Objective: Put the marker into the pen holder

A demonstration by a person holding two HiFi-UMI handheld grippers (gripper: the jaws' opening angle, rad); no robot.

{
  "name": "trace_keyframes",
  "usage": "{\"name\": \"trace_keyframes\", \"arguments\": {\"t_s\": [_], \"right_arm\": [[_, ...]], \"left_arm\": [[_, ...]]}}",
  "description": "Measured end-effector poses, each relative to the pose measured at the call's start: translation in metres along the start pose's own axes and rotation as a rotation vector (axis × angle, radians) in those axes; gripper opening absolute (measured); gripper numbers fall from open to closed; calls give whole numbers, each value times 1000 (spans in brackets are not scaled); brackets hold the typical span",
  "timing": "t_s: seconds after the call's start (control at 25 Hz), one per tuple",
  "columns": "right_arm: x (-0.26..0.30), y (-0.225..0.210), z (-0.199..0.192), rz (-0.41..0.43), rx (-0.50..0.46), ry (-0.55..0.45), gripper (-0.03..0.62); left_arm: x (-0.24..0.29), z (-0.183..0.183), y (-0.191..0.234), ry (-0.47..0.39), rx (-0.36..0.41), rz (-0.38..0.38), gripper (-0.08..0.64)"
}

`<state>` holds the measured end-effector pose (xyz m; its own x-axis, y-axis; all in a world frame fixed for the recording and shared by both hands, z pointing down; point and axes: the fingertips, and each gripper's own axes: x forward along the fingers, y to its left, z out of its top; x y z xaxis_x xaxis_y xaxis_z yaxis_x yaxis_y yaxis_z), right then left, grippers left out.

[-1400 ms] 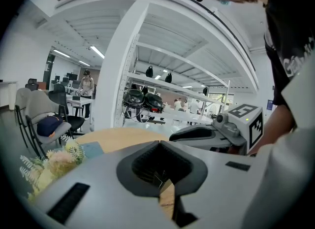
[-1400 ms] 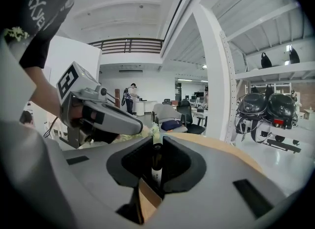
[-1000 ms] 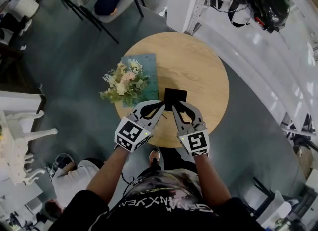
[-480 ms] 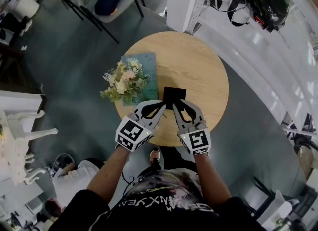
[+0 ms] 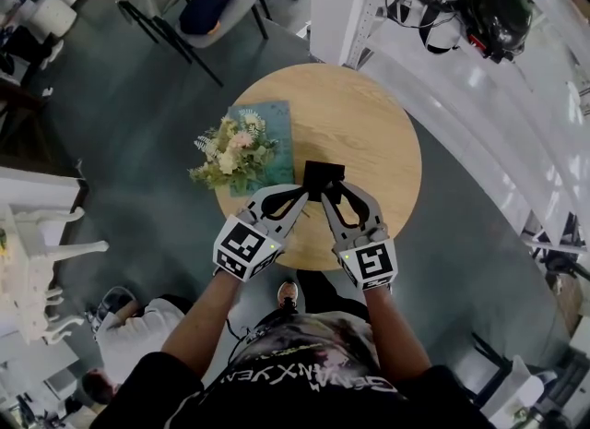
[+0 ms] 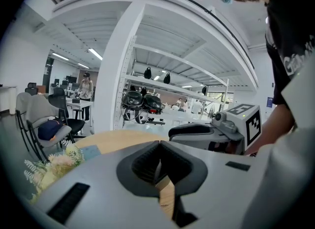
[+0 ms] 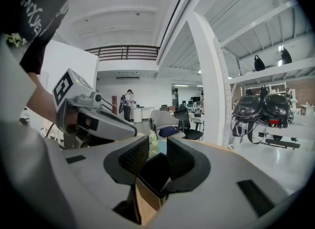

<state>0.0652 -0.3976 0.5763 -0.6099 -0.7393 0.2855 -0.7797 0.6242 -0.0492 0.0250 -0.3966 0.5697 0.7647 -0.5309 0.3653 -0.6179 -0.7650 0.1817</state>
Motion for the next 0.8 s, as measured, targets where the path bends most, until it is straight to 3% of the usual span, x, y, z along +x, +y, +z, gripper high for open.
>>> {"name": "trace_keyframes", "arguments": {"t_s": [0.4, 0.8], "right_arm": [[-43, 27, 39, -15, -56, -58, 117], [-113, 91, 72, -3, -90, -84, 117]], "left_arm": [[-39, 18, -26, -41, 30, 11, 21], [-109, 32, -85, -74, 62, -20, 21]]}}
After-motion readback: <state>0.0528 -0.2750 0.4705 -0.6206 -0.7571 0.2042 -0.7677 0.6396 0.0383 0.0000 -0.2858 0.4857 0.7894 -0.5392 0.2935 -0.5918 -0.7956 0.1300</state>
